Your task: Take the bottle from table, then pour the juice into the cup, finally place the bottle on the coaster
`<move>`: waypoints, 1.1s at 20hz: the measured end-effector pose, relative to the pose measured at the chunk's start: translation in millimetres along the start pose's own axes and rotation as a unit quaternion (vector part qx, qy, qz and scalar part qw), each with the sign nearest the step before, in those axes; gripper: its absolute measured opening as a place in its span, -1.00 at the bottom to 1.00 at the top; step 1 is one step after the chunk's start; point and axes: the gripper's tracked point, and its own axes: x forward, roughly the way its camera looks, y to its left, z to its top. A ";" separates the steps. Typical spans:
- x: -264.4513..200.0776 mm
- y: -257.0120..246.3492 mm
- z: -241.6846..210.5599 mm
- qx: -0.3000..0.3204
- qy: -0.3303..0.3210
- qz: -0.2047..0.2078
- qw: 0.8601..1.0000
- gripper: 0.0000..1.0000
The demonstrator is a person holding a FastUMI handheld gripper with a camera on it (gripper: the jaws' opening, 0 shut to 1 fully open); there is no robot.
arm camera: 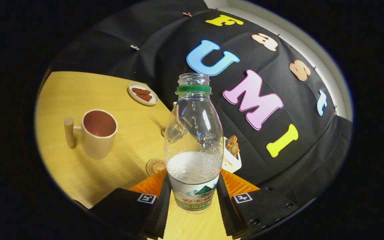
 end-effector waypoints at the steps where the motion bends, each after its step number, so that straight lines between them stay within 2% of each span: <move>1: 1.2 5.6 0.5 -0.018 0.004 0.004 1.000 0.37; 11: 14.8 27.8 9.4 -0.165 0.007 0.005 0.986 0.36; 22: 21.2 40.3 13.0 -0.268 0.017 0.012 0.963 0.37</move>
